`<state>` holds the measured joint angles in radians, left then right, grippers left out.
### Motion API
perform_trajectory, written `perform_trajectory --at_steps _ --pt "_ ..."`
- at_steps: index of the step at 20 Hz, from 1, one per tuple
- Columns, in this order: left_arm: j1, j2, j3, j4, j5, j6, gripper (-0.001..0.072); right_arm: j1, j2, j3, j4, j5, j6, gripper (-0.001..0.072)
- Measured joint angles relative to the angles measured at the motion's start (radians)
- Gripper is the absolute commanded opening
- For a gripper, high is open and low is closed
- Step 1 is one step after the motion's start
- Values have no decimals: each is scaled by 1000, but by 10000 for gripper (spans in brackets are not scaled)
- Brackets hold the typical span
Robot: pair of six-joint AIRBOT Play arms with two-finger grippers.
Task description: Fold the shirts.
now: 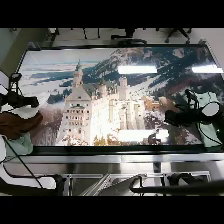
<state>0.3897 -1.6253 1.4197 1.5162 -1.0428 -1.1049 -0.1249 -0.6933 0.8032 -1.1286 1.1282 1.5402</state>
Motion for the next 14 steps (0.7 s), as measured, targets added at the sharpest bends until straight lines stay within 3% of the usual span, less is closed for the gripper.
perform_trajectory --at_steps 1,2,3,10,14 --pt "-5 -40 14 38 1 0 645 0 0 0 0 -4 0 20" --pt "-10 -75 31 72 3 0 371 0 0 0 0 -5 0 20" --pt "-14 -107 50 102 0 -2 1 0 0 0 0 -7 0 20" --pt "-77 -179 302 155 -135 -92 12 0 0 0 0 -13 0 19" --pt "-177 -84 494 -16 -269 -113 12 0 0 0 0 -13 0 20"
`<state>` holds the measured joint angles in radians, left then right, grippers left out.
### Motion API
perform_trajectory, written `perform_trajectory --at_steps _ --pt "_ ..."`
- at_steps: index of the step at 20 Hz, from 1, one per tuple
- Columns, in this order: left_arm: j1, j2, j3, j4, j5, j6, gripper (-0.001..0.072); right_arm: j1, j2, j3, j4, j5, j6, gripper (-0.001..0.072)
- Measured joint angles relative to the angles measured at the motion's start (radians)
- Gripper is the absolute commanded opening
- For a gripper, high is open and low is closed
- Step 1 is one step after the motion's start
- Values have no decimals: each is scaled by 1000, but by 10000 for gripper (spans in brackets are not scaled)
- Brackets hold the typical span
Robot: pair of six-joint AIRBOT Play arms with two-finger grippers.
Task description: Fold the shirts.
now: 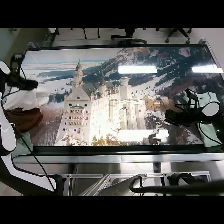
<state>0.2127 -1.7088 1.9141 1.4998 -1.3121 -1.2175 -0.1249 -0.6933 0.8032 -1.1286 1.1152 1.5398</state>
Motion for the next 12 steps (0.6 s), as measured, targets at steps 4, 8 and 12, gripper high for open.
perform_trajectory --at_steps 4,8,12 --pt "-139 158 76 -256 -94 -24 12 0 0 0 0 11 0 19" --pt "-306 308 -39 -392 -109 -51 12 0 0 0 0 44 0 20" --pt "-494 372 -264 -450 -31 -73 12 0 0 0 0 65 0 20"
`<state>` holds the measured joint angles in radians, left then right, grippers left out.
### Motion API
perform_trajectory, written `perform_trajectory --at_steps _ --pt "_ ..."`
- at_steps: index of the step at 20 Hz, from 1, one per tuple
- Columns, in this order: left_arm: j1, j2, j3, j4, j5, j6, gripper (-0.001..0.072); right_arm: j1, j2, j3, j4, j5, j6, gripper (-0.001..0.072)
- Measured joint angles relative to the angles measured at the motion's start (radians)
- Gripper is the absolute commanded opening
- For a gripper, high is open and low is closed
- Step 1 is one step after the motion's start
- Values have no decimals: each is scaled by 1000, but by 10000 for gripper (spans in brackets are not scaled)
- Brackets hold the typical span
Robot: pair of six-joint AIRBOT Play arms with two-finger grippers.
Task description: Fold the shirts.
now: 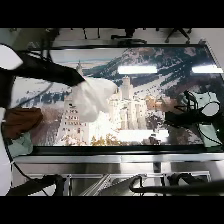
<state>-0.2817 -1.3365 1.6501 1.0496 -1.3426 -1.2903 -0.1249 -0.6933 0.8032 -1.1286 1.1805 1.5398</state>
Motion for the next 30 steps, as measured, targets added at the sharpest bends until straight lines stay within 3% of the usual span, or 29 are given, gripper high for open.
perform_trajectory --at_steps 3,4,5,6,7,8,9,15,16,17,21,26,27,29,30 --pt "-125 -25 -148 -18 87 -12 20 0 -2 0 0 8 0 22" --pt "-158 -44 -185 -21 114 -24 225 0 -2 0 0 8 -3 26" --pt "-183 -64 -209 -23 132 -39 624 0 -3 0 1 11 -17 27" --pt "-198 -83 -220 -26 141 -55 693 0 -5 2 2 11 -36 29" --pt "-205 -99 -221 -30 139 -74 693 0 -6 8 5 12 -55 91" --pt "-203 -112 -211 -30 124 -90 693 0 -8 19 5 13 -76 279" --pt "-191 -121 -192 -30 105 -101 693 0 -14 35 6 14 -94 323" --pt "-8 -92 -159 -30 10 -144 693 0 -144 161 105 -32 -188 340" --pt "22 -82 -196 -30 10 -150 693 0 -181 174 154 -42 -221 469" --pt "45 -74 -243 -30 10 -150 693 2 -220 183 208 -56 -264 528" --pt "56 -58 -478 -81 35 -101 692 44 -379 201 395 -92 -426 527" --pt "-55 -55 -750 -261 206 29 671 188 -549 206 538 -173 -566 496" --pt "-79 -54 -789 -281 249 43 571 218 -575 206 563 -196 -586 455" --pt "-120 -54 -851 -306 329 62 384 272 -624 213 613 -238 -624 455" --pt "-132 -54 -869 -313 360 69 191 291 -643 221 638 -250 -637 440"
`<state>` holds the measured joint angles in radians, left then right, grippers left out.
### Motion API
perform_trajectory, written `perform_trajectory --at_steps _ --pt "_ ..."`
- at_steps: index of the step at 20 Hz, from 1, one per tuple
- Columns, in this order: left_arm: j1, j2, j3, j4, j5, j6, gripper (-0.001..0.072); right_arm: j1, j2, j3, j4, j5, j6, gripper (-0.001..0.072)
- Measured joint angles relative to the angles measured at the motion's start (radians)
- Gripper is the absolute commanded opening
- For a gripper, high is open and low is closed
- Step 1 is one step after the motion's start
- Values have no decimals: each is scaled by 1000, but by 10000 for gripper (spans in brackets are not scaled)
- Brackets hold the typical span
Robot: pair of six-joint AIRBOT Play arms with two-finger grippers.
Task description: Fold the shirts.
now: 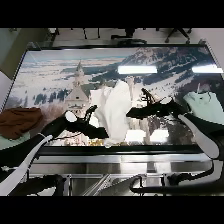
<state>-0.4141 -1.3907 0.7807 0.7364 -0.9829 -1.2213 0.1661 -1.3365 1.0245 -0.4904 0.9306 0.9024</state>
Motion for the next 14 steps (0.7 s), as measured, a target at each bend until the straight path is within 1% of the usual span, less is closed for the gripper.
perform_trajectory --at_steps 1,2,3,6,9,11,14 --pt "-10 0 -14 -8 34 4 18 17 -19 13 21 -17 -11 254" --pt "-16 0 -21 -10 60 13 15 28 -34 26 20 -35 -18 82" --pt "-18 0 -23 -15 76 20 15 35 -47 40 20 -48 -23 19" --pt "1 1 8 -17 84 50 11 47 -56 90 31 -47 -36 20" --pt "51 31 86 -17 32 67 10 50 -11 145 18 8 -40 20" --pt "88 84 162 -6 -18 67 10 45 59 187 4 44 -40 20" --pt "134 203 317 73 -110 22 10 34 212 261 -41 88 -31 20"
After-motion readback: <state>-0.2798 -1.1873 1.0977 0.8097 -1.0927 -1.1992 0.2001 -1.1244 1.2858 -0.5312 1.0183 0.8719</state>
